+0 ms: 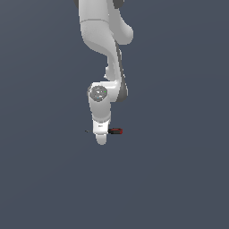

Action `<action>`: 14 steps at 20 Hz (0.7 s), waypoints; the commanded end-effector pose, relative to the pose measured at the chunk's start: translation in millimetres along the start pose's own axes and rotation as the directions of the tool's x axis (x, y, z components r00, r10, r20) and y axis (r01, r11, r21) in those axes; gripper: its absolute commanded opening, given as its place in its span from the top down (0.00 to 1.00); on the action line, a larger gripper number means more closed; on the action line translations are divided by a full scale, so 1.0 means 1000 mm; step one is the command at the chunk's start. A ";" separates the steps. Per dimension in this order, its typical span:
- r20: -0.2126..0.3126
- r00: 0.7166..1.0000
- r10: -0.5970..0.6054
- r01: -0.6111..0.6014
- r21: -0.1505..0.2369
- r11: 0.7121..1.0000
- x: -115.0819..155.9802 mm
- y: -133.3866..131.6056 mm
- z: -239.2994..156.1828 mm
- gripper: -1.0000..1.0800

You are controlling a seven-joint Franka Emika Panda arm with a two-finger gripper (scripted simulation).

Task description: Pick up the object and move it to a goal position.

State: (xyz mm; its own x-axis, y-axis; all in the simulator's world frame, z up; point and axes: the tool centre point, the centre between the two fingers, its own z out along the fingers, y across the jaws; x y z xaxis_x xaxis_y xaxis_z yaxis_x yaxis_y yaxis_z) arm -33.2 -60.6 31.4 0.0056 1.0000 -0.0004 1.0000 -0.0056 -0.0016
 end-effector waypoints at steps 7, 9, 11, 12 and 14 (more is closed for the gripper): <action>0.002 1.000 0.000 0.000 -0.001 1.000 -0.012 -0.028 -0.044 1.00; 0.003 1.000 0.000 0.000 -0.001 1.000 -0.015 -0.038 -0.058 1.00; 0.003 1.000 0.000 0.000 -0.001 1.000 -0.019 -0.047 -0.072 1.00; 0.003 1.000 0.000 0.000 -0.001 1.000 -0.021 -0.051 -0.079 1.00; 0.003 1.000 0.000 0.000 -0.001 1.000 -0.024 -0.061 -0.093 1.00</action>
State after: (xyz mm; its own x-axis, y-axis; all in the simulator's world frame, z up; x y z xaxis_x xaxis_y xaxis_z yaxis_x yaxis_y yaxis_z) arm -86.7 -82.0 113.5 0.0057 1.0000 -0.0024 1.0000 -0.0057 -0.0016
